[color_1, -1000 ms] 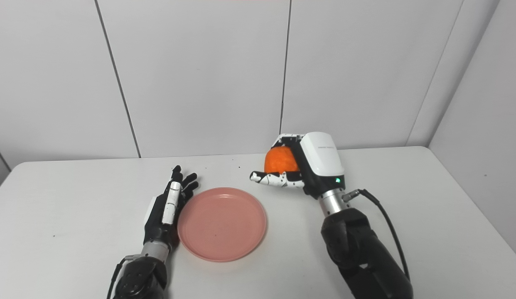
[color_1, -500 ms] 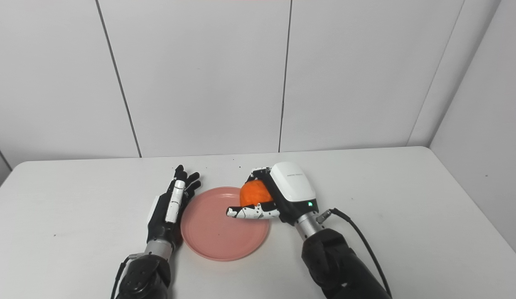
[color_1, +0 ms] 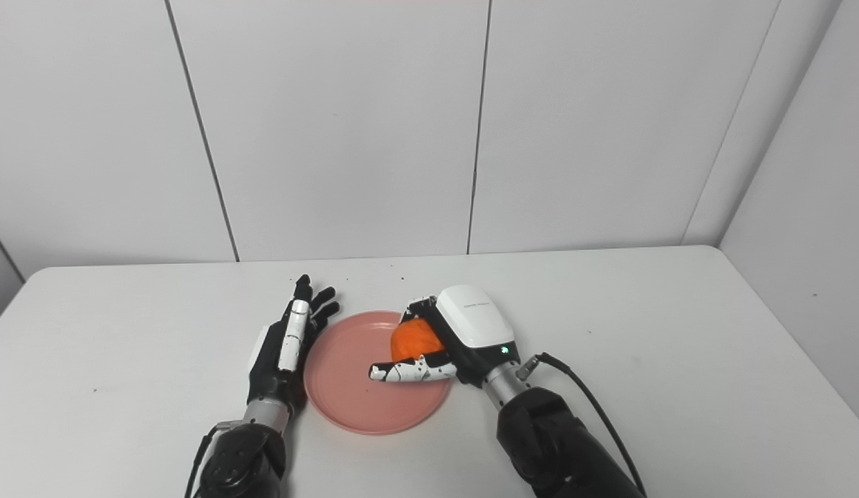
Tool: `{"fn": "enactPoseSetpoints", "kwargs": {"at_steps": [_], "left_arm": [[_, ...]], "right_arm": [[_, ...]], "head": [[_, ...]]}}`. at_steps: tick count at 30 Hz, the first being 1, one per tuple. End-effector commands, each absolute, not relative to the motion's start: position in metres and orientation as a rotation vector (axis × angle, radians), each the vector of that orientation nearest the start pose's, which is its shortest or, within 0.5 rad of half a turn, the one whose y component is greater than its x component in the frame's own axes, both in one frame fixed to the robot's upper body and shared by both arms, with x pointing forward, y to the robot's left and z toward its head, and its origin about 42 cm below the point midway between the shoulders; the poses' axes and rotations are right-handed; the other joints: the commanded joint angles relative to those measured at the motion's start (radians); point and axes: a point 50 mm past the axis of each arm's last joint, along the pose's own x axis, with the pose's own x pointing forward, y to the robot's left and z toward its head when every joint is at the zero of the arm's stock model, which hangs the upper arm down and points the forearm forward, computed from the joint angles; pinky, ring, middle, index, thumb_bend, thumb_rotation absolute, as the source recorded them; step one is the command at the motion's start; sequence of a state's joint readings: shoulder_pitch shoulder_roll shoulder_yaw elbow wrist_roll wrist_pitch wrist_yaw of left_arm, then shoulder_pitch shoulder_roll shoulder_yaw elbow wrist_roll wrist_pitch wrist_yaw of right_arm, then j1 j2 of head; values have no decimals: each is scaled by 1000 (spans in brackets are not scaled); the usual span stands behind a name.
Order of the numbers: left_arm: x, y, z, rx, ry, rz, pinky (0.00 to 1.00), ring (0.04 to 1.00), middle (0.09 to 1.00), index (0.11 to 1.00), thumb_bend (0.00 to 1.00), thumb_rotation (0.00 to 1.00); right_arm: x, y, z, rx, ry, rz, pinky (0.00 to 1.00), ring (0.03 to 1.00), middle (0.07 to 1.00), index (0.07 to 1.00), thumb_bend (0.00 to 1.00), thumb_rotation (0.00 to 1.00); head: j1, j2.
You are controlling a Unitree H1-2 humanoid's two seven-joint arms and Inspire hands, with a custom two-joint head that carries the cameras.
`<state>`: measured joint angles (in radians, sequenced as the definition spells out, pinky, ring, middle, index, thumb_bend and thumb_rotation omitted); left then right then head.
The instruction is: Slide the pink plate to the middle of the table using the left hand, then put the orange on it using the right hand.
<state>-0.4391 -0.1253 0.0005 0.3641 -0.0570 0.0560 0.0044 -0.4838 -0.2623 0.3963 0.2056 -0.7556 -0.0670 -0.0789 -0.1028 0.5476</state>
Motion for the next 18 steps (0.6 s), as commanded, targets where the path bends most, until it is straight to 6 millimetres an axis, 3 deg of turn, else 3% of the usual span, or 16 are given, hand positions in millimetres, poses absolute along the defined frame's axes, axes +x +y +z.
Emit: {"fn": "enactPoseSetpoints", "kwargs": {"at_steps": [1, 18], "left_arm": [[409, 105, 134, -151, 58, -190, 977, 890, 903, 1000, 742, 925], [409, 98, 133, -176, 46, -204, 975, 902, 918, 1000, 676, 889]], "right_arm": [[418, -151, 219, -1104, -605, 295, 194, 247, 320, 357, 699, 910], [437, -132, 217, -1229, -569, 372, 254, 309, 374, 444, 731, 999]], "head": [[1, 0], [4, -4]]}}
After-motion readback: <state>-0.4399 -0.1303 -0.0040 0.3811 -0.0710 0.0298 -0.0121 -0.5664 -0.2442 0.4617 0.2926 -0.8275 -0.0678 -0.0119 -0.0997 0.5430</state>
